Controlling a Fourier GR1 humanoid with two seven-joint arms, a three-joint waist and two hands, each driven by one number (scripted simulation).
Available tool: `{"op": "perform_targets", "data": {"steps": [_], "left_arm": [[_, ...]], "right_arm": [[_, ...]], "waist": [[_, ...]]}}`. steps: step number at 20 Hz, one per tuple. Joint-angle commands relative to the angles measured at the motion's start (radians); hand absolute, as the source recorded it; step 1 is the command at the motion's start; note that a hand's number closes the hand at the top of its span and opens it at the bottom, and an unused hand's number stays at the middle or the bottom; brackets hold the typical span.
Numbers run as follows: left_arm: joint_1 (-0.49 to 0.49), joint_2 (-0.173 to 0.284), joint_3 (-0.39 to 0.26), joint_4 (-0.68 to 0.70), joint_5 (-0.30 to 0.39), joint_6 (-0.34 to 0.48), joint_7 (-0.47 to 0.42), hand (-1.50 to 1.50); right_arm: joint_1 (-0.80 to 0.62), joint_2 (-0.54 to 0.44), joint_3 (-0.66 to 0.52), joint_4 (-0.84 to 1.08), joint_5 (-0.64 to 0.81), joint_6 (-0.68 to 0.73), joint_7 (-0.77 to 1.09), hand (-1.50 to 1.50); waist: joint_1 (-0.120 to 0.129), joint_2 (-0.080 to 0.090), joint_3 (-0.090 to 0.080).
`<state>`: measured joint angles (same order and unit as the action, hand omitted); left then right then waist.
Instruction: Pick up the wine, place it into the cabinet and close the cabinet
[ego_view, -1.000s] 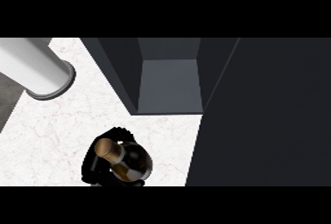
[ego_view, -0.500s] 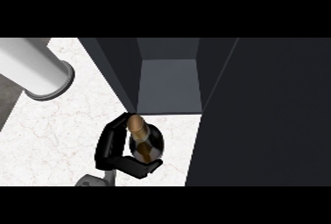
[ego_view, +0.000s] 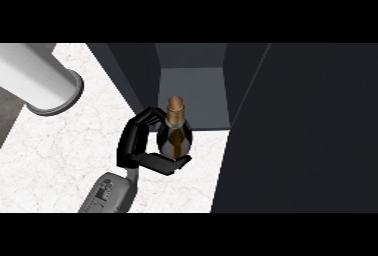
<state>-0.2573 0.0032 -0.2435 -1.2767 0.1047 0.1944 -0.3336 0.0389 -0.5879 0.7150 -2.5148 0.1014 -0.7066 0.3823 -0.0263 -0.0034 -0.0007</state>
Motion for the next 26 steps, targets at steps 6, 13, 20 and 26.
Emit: {"op": "perform_targets", "data": {"steps": [6, 13, 20, 26], "left_arm": [[-0.186, -0.003, -0.006, 0.187, 0.048, 0.054, 0.008, 1.5], [-0.316, -0.003, -0.039, 0.33, 0.135, 0.1, -0.025, 1.5], [-0.51, -0.003, -0.034, 0.554, 0.261, 0.143, -0.081, 1.5], [-0.6, -0.003, -0.011, 0.728, 0.296, 0.108, -0.115, 1.5]], "right_arm": [[0.092, -0.03, 0.021, -0.198, 0.024, 0.003, 0.01, -1.5], [0.088, -0.033, -0.016, -0.192, -0.031, 0.019, -0.014, -1.5], [0.108, -0.025, 0.006, -0.148, -0.049, 0.03, -0.081, -1.5], [0.12, -0.031, -0.01, -0.14, -0.073, 0.041, -0.123, -1.5]], "waist": [[-0.003, 0.002, 0.0], [-0.009, 0.004, 0.0], [-0.028, 0.01, 0.0], [-0.029, 0.013, 0.0]]}}
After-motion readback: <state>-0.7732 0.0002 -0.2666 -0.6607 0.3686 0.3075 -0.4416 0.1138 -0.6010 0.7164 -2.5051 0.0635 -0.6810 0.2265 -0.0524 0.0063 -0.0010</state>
